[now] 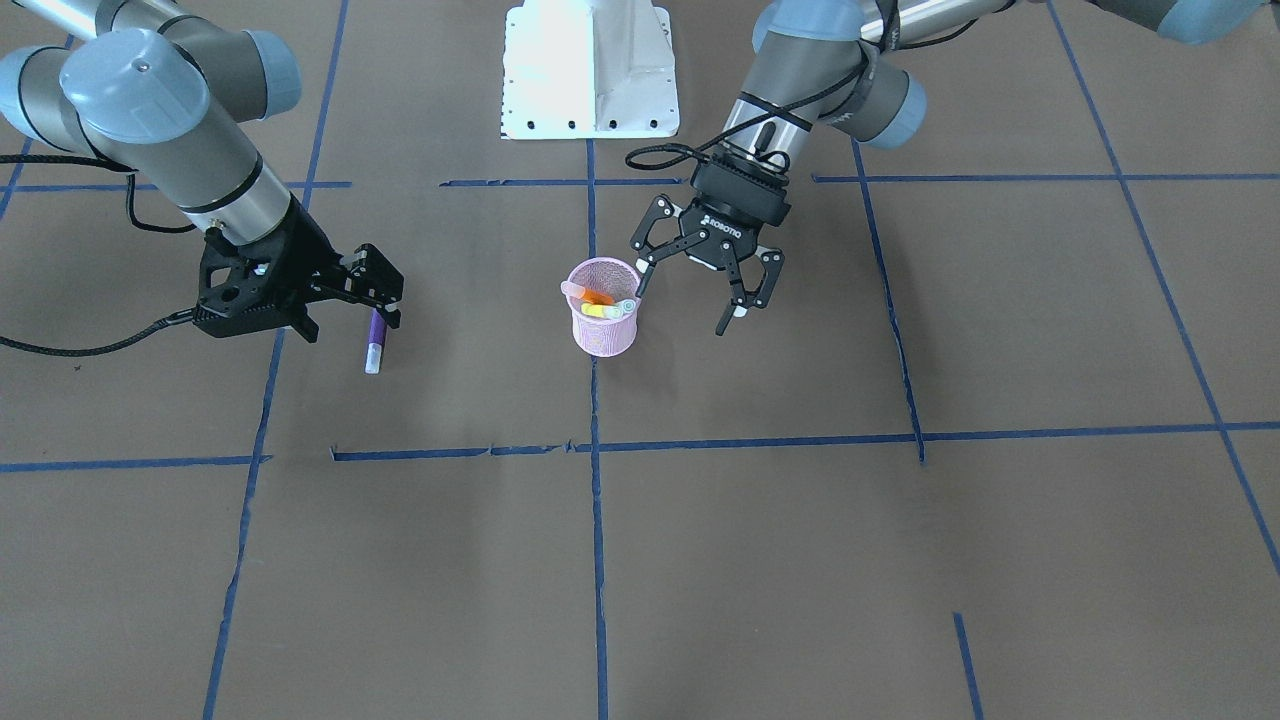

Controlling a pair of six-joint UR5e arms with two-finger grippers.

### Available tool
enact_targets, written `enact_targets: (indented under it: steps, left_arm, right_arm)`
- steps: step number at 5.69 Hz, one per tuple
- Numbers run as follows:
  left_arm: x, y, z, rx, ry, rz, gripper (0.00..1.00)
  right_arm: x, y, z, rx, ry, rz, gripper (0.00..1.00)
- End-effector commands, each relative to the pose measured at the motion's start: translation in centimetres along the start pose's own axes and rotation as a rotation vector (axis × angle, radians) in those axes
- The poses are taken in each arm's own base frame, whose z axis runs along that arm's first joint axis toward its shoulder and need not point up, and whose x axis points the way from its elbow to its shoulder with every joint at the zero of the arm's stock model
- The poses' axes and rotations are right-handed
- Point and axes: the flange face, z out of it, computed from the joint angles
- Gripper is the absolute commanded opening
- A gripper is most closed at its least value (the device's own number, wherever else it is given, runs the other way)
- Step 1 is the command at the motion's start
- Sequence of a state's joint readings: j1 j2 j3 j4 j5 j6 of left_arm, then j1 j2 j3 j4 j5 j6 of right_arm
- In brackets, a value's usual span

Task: Collect pens into pen holder
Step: 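Withdraw the left gripper while the right gripper grasps the purple marker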

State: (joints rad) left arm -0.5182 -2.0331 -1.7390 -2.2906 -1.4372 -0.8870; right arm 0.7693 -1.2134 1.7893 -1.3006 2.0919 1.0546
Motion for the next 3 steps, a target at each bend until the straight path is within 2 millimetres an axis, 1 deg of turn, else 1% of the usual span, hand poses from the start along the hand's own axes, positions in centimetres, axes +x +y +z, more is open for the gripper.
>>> enact_targets:
  steps: [1,2,3]
  left_arm:
    - [-3.2,-0.2,1.3,-0.088,-0.04,0.001,0.99]
    - [-3.4,-0.1,1.4,-0.089,-0.046,0.001,0.99]
    - [-3.7,0.3,1.5,-0.095,-0.051,0.0,0.99]
  right_arm:
    - [1.3,0.6,3.9,-0.123,0.033,0.03,0.95]
    - [3.1,0.7,6.7,-0.214,0.046,0.066,0.93]
    - [2.9,1.2,7.7,-0.235,0.067,0.072,0.92]
